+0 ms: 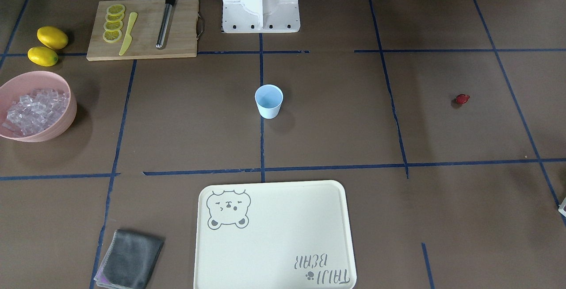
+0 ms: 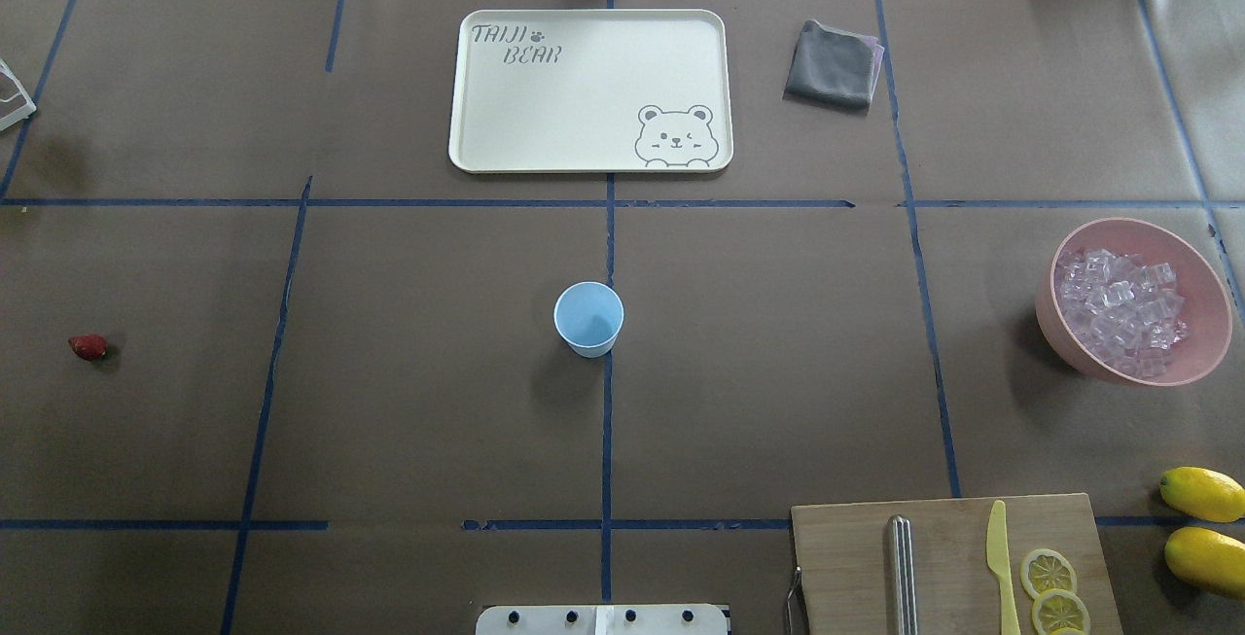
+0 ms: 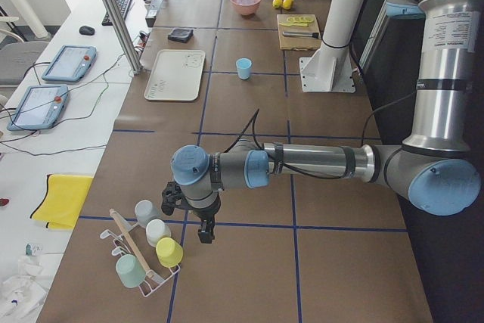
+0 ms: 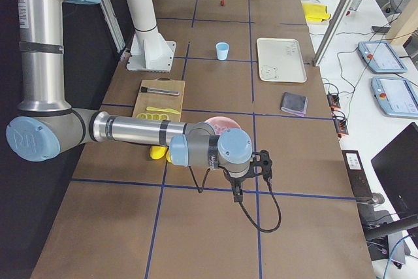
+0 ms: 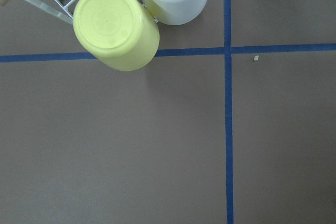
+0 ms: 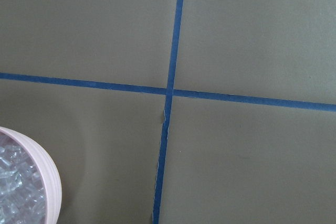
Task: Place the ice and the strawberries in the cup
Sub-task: 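Move the right gripper over the pink bowl of ice cubes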
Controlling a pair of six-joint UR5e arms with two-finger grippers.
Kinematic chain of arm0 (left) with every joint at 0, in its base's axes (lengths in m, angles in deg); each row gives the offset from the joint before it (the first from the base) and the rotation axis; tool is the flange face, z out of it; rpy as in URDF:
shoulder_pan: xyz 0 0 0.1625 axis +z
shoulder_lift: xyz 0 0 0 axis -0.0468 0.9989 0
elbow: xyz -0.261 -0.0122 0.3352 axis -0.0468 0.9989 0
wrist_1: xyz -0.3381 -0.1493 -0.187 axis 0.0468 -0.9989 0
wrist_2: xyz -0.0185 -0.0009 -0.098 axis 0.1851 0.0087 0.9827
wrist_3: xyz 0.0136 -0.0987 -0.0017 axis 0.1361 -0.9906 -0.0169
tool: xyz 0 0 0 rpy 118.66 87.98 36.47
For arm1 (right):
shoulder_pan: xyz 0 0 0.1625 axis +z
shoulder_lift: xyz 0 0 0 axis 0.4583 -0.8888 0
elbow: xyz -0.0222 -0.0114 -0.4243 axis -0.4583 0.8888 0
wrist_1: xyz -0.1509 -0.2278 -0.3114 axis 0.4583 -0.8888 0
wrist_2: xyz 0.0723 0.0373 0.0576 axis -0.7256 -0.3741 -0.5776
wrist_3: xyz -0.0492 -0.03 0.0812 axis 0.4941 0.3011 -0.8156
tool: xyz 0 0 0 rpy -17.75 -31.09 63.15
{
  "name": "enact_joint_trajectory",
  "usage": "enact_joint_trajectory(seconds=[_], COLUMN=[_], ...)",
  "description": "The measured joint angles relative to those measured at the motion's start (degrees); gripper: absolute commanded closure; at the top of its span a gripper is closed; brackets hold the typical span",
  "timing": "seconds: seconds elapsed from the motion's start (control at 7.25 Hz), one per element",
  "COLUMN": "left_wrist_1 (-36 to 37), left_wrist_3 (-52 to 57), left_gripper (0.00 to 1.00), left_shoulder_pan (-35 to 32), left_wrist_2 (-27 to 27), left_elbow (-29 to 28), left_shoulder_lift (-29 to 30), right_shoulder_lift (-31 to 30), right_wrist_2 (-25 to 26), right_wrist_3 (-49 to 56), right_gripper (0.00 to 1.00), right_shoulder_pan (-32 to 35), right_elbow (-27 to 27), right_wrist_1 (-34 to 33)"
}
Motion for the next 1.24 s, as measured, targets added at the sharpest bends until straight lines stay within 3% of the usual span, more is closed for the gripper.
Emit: enact_joint_trajectory(seconds=[1.24], left_wrist_1=[0.1], left_wrist_3=[0.0], left_gripper=[0.00], left_shoulder_pan=[0.0], left_wrist_2=[0.0], left_elbow=[1.0], left_shoulder_lift=[-0.3], right_shoulder_lift=[1.1], right_wrist_2=[-0.3], right_wrist_3=[-0.1], right_gripper=[0.00], right_shoulder_pan=[-0.2], right_elbow=[-0.8], right_wrist_1=[0.3])
